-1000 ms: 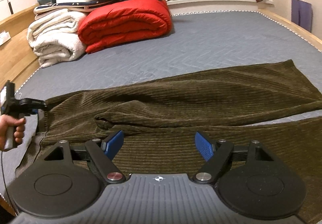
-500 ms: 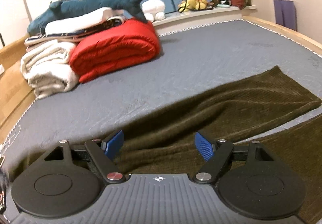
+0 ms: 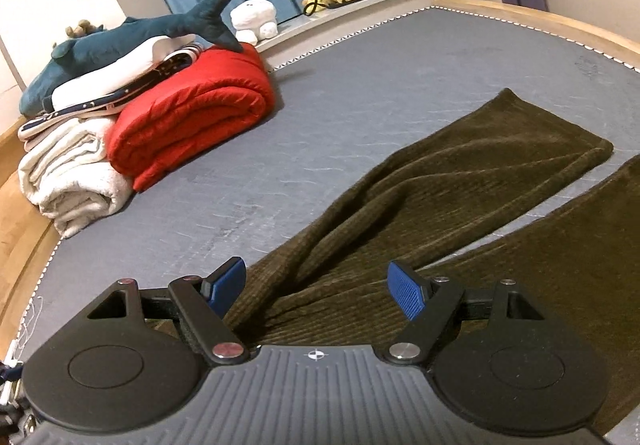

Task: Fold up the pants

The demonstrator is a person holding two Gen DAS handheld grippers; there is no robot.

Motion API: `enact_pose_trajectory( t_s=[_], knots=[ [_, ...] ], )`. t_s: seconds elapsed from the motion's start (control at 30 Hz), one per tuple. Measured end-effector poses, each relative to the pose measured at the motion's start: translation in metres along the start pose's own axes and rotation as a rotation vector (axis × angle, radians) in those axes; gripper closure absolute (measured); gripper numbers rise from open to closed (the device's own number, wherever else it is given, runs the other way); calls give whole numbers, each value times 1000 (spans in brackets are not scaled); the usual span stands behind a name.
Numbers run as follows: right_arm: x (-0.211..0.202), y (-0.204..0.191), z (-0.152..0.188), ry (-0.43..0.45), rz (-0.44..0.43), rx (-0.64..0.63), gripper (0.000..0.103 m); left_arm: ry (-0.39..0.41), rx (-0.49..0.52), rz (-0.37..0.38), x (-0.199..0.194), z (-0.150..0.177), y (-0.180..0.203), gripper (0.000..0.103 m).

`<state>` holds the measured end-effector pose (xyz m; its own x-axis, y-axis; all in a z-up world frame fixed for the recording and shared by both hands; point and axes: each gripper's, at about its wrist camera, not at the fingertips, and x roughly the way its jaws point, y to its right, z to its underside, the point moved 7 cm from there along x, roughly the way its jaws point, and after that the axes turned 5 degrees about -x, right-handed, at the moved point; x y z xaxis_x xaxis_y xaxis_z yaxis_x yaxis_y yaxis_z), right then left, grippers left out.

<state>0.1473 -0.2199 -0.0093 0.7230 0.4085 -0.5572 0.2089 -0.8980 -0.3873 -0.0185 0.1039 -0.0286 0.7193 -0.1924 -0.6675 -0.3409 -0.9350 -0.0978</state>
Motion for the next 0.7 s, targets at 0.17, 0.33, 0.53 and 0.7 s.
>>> enact_pose_trajectory(
  t_s=[0.17,0.33,0.53,0.7],
  knots=[
    [3,16,0,0,36,14,24,-91,266,-78,63,11,41,38],
    [5,35,-5,15,58,70,47,-121,309,-127,105,9,41,39],
    [17,59,-10,9,73,159,69,-111,392,-197,118,3,36,95],
    [24,74,-25,28,54,209,69,102,309,6,47,-33,27,97]
  ],
)
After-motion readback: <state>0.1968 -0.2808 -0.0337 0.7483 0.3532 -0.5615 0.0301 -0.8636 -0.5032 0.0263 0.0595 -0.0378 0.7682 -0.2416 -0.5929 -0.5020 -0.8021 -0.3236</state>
